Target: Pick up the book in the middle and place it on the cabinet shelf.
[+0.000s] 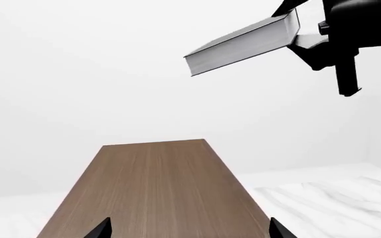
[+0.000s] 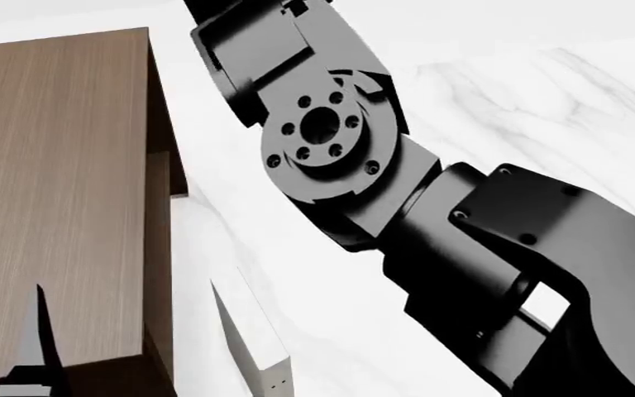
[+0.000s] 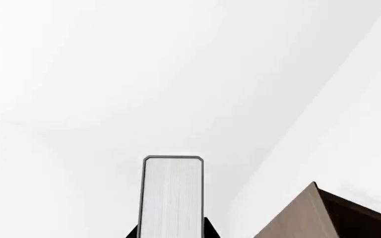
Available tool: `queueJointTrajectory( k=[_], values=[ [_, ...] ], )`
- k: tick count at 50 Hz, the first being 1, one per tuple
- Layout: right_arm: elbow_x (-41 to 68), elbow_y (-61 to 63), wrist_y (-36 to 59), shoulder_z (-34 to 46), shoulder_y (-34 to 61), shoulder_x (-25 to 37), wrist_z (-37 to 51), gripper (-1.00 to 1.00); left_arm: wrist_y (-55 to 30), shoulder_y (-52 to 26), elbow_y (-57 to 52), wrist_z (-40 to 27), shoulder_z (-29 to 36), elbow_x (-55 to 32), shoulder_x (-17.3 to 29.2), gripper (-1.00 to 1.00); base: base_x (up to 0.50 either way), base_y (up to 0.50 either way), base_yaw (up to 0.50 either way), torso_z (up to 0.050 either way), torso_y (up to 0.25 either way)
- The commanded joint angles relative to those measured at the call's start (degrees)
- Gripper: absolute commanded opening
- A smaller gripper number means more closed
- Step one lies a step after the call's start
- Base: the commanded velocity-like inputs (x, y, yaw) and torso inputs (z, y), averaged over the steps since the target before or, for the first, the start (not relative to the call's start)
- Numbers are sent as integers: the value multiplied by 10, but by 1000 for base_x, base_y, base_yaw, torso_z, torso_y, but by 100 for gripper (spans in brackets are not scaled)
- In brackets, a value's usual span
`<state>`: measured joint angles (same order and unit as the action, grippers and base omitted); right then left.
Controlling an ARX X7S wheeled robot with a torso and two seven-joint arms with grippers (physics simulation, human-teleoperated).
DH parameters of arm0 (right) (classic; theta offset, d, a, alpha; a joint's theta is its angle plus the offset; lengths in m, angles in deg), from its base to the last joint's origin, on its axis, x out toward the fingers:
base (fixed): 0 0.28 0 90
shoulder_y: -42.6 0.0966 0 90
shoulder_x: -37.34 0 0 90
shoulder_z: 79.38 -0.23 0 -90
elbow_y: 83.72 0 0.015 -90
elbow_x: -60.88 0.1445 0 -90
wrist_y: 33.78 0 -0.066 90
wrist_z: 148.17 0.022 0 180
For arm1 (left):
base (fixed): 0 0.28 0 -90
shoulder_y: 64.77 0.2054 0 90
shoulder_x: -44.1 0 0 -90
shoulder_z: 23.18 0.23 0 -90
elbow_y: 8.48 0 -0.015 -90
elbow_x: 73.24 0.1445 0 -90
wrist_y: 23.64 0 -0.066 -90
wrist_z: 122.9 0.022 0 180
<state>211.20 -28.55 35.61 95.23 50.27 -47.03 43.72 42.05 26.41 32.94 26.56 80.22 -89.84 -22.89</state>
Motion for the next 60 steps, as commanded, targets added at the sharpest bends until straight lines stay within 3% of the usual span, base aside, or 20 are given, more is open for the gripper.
queueJointTrajectory(
  k=[1,60],
  values=[
    [-32,16,92,-13,9,-23,-23,-100,9,3,-2,23,-14,-8,-10,100,0,0,0,0,0],
    [-90,106,67,66,-86,-56,-8,-100,13,3,-3,9,-9,-19,0,100,0,0,0,0,1]
  ],
)
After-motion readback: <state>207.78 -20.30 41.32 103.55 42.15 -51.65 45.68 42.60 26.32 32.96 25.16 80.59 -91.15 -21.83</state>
